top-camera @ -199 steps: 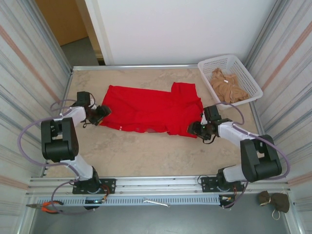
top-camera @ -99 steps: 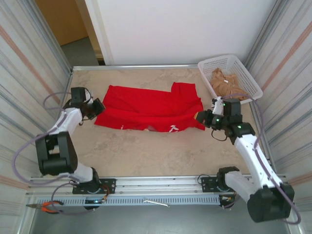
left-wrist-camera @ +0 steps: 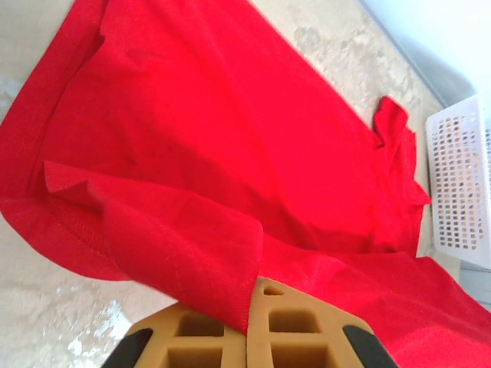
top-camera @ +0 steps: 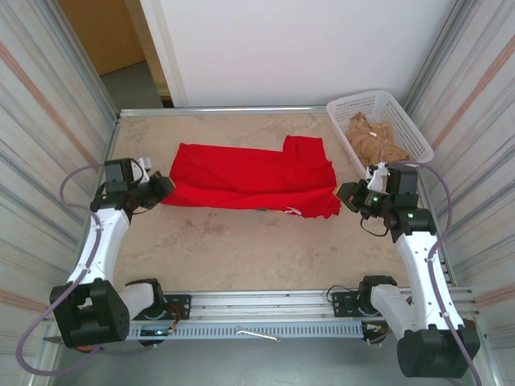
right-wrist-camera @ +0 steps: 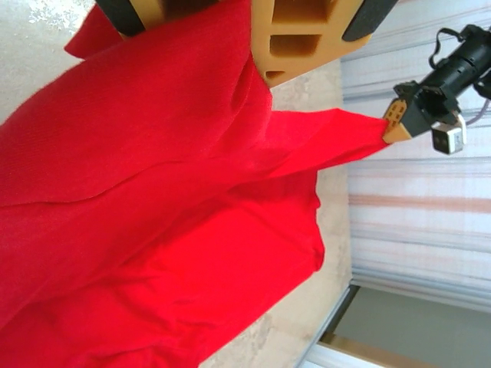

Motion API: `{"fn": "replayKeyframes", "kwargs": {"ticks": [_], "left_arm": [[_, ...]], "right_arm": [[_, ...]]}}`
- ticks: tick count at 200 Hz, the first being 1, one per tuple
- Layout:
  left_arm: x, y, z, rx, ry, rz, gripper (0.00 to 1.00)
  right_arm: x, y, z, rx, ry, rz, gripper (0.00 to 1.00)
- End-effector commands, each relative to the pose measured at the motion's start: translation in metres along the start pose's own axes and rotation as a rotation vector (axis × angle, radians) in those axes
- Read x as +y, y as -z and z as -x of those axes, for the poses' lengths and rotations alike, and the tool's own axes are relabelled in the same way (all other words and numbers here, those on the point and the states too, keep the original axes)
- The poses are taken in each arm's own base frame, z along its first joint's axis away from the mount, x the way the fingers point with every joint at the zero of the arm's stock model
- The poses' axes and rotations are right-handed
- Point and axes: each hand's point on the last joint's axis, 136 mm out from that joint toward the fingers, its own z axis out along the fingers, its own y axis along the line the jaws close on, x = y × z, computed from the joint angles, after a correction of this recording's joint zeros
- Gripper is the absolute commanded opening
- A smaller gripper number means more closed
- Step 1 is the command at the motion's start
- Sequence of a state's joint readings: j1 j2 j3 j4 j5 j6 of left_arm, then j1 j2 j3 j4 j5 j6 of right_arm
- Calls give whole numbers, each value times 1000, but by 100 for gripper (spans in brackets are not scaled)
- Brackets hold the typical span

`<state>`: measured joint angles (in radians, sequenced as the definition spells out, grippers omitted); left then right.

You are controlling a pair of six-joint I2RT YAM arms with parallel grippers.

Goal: Fold the inside-out t-shirt

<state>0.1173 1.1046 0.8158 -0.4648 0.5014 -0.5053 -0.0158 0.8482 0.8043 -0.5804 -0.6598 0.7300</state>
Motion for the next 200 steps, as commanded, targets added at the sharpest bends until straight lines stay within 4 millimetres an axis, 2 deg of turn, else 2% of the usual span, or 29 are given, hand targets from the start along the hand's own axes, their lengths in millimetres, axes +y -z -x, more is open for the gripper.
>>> {"fn": "replayKeyframes", "kwargs": {"ticks": [1,21,36,42,53,59,76,119,153,180,200], "left_arm": [[11,-5,-18,49,34,13,0],[20,-18,-30,95,67,8,0],[24,-26,-38,119,90,1,5],[25,-28,-42,128,95,0,12],[25,-29,-47,142,103,2,37],[26,-29,-49,141,103,10,46],[34,-25,-53,119,99,50,60],[57,-26,-64,108,97,144,60],[79,-28,-81,107,122,241,59],[85,-28,-96,113,135,263,59],[92,-20,-105,105,129,312,62]], "right_arm": [[-7,5,-10,7,-24,-10,0],[-23,7,-16,-14,-31,-64,0],[-33,9,-18,-29,-36,-95,0],[-36,10,-18,-31,-41,-106,0],[-42,11,-19,-33,-47,-123,0],[-44,12,-19,-34,-50,-127,0],[-47,12,-20,-39,-53,-136,0],[-52,13,-20,-45,-53,-152,0],[-53,14,-18,-56,-53,-161,0],[-51,14,-18,-57,-53,-152,0],[-50,13,-18,-49,-52,-147,0]]}}
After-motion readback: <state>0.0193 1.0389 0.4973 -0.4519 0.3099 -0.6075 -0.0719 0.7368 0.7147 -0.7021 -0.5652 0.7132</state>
